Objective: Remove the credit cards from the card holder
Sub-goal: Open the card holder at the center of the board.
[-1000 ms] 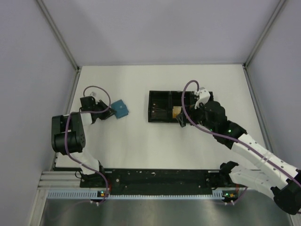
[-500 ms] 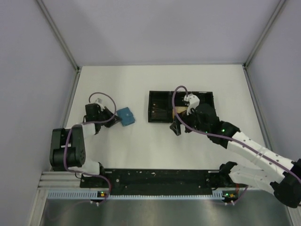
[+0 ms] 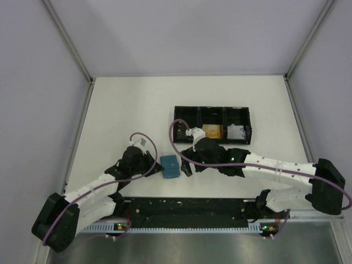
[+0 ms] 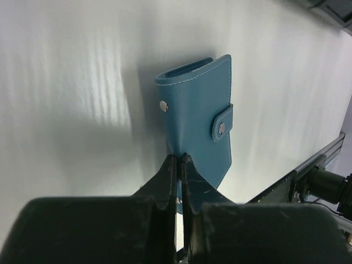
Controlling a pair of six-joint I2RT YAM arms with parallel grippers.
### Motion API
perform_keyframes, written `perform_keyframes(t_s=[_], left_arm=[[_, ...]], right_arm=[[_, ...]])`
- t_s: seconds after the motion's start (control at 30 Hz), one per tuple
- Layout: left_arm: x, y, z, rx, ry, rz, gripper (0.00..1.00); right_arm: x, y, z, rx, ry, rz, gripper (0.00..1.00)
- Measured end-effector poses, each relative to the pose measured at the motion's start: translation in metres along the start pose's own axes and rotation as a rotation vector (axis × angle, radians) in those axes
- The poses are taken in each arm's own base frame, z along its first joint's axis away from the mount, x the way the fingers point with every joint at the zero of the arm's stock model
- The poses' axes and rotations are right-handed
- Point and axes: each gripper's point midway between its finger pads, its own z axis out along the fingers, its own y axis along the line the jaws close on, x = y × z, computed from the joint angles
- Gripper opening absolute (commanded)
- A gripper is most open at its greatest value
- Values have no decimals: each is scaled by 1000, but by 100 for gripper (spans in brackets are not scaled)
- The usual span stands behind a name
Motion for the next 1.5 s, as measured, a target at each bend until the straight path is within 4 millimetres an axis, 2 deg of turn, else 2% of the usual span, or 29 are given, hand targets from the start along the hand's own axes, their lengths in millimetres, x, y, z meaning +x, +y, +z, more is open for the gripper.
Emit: perform_keyframes(t_s=[0.1, 0.23, 0.37, 0.53, 0.67, 1.03, 1.33, 1.5], left_arm=[[24, -8, 0, 15, 25, 1, 0], [43, -16, 2, 16, 36, -17, 0], [47, -22, 6, 13, 14, -45, 0], [55, -25, 13, -1, 6, -50, 0], [61, -31, 17, -2, 15, -43, 0], [63, -34, 21, -23, -7, -25, 0], [61, -37, 24, -45, -23, -8, 0], [59, -38, 22, -41, -37, 2, 0]], right_arm=[[13, 7, 11, 29, 44, 5, 82], [24, 11, 28, 92, 99, 9, 70], [31, 12, 42, 143, 125, 22, 58], [44, 4, 62, 206, 162, 29, 47], [60, -2, 77, 236, 205, 26, 44], [62, -9, 82, 274, 197, 22, 36], [58, -14, 83, 314, 187, 4, 8], [55, -21, 80, 337, 160, 26, 4]])
